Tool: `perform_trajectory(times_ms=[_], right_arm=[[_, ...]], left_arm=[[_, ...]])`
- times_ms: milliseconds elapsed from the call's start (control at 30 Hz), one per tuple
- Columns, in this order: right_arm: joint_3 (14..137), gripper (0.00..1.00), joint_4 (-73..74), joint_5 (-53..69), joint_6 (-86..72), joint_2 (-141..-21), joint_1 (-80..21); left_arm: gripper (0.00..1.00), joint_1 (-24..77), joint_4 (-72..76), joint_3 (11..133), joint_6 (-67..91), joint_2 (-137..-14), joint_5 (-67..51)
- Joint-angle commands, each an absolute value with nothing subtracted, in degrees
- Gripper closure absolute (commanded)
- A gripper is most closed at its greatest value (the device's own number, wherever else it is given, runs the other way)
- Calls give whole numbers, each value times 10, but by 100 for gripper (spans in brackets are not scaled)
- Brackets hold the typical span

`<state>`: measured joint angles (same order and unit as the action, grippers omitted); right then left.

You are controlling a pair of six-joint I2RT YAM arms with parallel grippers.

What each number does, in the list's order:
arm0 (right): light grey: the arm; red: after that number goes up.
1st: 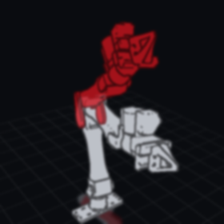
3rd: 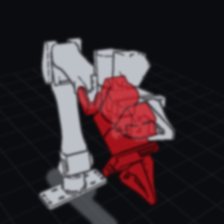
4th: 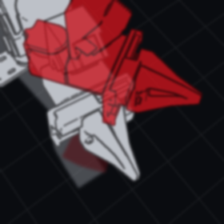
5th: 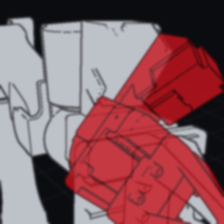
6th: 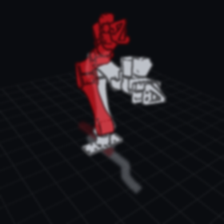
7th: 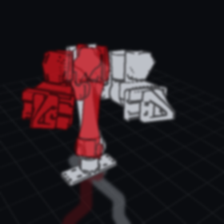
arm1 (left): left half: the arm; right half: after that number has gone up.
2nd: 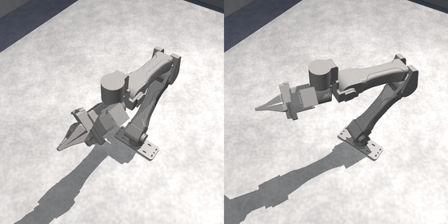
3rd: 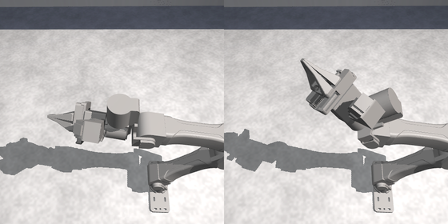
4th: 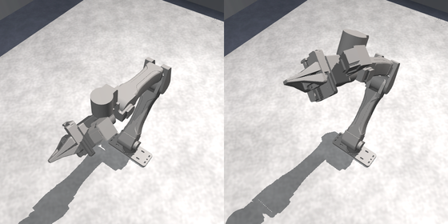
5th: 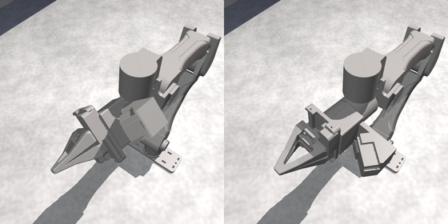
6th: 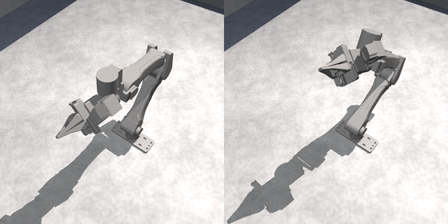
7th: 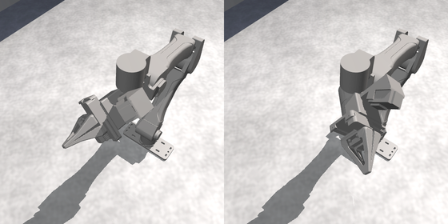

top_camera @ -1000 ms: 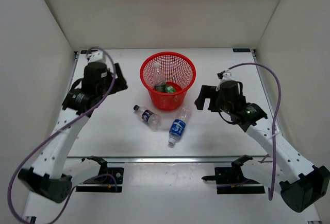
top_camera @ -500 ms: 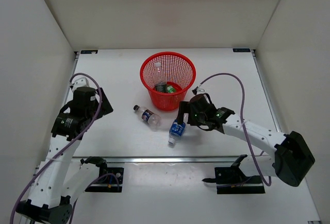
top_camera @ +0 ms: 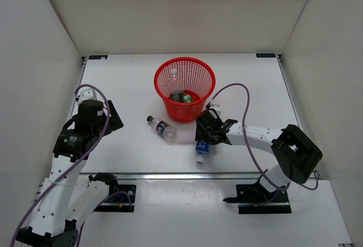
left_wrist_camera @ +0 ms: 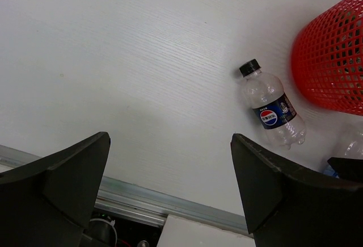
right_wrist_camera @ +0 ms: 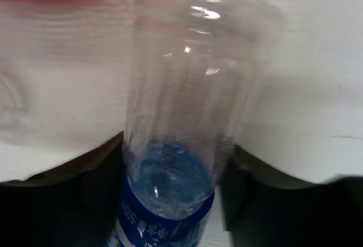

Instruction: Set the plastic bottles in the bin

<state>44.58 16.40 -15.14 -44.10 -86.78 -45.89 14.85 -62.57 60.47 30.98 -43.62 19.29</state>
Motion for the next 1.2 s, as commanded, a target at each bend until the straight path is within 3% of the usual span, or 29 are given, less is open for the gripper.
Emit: perform_trajectory(times_ms=[0, 100, 267, 400, 500, 667, 833, 933, 1067, 1167], right_arm=[[437, 55, 175, -190, -476, -826, -458], [411, 67, 178, -205, -483, -733, -453], [436, 72, 221, -163, -405, -578, -336], [538, 73, 200, -71, -278, -511, -223], [637, 68, 169, -76, -202, -542, -248], [726, 64, 32, -152, -77, -670, -389], [769, 61, -65, -105, -61, -782, -375], [781, 49, -94, -112, -15, -836, -376], [804, 41, -91, -141, 26, -890, -382], [798, 14, -89, -145, 23, -901, -384]], left_arm=[[1, 152, -627, 612, 310, -432, 191], [1, 151, -622, 613, 313, -433, 186], [2, 152, -613, 610, 309, -444, 178], [2, 151, -602, 602, 304, -467, 170], [1, 149, -596, 602, 299, -482, 155], [1, 155, -578, 599, 300, -488, 156], [1, 149, -575, 596, 301, -497, 141], [1, 161, -570, 585, 307, -496, 138], [1, 155, -571, 583, 301, -499, 132], [1, 156, -571, 579, 300, -504, 133]])
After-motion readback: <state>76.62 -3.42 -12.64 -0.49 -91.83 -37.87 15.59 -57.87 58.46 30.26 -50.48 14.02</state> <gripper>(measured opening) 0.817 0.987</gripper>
